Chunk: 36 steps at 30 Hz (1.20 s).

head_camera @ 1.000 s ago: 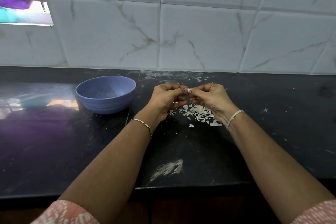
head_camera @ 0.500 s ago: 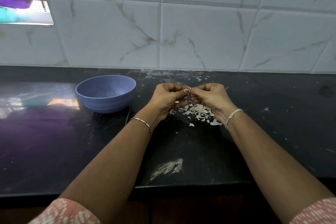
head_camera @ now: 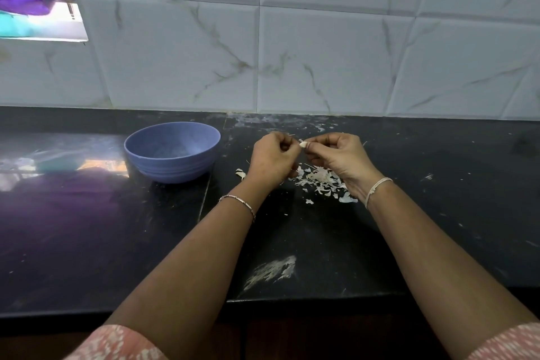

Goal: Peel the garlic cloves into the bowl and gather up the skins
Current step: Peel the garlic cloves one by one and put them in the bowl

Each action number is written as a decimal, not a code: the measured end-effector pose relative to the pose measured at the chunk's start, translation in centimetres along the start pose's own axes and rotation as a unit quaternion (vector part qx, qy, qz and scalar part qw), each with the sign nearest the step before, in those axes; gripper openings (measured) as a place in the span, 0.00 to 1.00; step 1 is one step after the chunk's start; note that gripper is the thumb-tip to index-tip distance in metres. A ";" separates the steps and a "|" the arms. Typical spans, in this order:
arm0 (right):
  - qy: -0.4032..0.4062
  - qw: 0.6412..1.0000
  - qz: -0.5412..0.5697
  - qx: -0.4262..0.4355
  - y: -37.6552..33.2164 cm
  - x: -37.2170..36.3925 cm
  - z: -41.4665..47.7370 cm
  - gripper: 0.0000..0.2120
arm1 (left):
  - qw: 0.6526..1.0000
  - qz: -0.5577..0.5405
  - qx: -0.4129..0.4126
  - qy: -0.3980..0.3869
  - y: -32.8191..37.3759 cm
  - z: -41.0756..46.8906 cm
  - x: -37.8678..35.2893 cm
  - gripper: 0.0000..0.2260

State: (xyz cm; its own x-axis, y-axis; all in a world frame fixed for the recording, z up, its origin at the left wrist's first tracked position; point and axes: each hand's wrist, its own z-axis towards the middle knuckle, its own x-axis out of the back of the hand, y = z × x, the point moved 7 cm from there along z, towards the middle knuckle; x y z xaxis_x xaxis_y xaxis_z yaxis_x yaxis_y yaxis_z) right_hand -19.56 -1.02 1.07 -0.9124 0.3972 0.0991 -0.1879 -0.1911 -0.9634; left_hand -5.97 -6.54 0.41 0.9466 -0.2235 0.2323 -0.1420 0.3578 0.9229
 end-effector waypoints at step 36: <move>-0.035 0.995 0.097 -0.004 -0.4 0.4 0.1 0.05 | 0.985 -0.142 0.078 -0.062 -0.3 -0.4 -0.2 0.03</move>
State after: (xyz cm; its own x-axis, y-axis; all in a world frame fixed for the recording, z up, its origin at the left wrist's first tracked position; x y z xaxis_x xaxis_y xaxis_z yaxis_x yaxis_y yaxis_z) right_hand -19.86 -0.92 1.53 -0.9545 0.2893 -0.0725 -0.0027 -0.2516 -0.9678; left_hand -6.02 -6.21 -0.01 0.9137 -0.4060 -0.0151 0.0709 0.1227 0.9899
